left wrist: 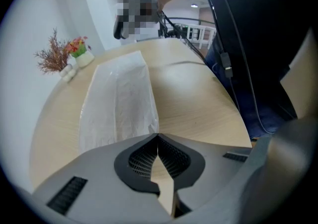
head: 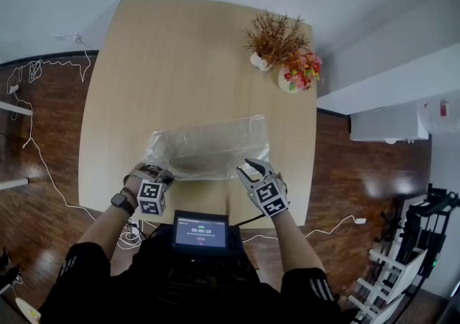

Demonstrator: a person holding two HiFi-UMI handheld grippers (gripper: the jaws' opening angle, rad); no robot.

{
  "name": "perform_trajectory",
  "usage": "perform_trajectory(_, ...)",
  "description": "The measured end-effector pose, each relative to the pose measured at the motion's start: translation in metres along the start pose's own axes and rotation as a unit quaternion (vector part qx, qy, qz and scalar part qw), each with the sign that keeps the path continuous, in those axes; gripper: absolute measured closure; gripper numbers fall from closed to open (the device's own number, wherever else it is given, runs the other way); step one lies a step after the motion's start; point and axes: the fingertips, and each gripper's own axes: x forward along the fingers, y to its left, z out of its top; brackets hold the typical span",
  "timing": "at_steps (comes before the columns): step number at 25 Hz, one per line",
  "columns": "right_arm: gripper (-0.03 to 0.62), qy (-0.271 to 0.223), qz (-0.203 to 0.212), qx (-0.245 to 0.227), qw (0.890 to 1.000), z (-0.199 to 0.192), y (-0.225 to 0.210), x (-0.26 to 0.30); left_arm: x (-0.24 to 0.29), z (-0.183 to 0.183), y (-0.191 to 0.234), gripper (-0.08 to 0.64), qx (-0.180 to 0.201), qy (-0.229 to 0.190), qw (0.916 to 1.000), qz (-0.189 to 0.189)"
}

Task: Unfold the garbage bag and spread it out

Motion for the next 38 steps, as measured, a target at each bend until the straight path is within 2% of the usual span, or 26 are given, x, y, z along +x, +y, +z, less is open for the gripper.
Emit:
perform_trajectory(3,0.43,0.009,-0.009,-0.019,1.0,0.005,-0.015,0.009,-0.003,0.003,0.001,0.559,-0.021,-0.009,0.9997,-0.006)
perform_trajectory(7,0.43,0.044,-0.007,-0.022,0.999,-0.012,-0.027,0.041,-0.001,0.0,0.005,0.559,-0.024,-0.004,0.9997,-0.001)
perform_trajectory(12,0.43,0.117,0.024,-0.066,0.991,-0.05,-0.02,0.078,0.006,-0.013,0.003,0.559,-0.012,0.019,0.9997,-0.003)
perform_trajectory(14,0.43,0.134,0.035,-0.062,0.988,-0.061,-0.018,0.084,0.008,-0.018,0.004,0.559,-0.011,0.028,0.9996,-0.002)
perform_trajectory(17,0.43,0.135,0.046,-0.034,0.989,-0.068,-0.017,0.09,0.011,-0.029,0.015,0.559,-0.019,0.046,0.9988,0.007)
perform_trajectory(23,0.414,0.127,0.035,-0.007,0.991,-0.064,-0.023,0.095,0.01,-0.048,0.052,0.559,-0.056,0.069,0.9955,0.033)
perform_trajectory(28,0.414,0.123,0.017,-0.01,0.992,-0.048,-0.037,0.098,0.008,-0.055,0.085,0.559,-0.041,0.1,0.9935,0.035)
perform_trajectory(32,0.411,0.121,0.012,-0.001,0.993,-0.044,-0.049,0.107,0.01,-0.057,0.11,0.558,-0.034,0.108,0.9925,0.047)
perform_trajectory(38,0.411,0.121,0.009,0.007,0.993,-0.04,-0.06,0.114,0.007,-0.056,0.114,0.558,-0.036,0.115,0.9923,0.03)
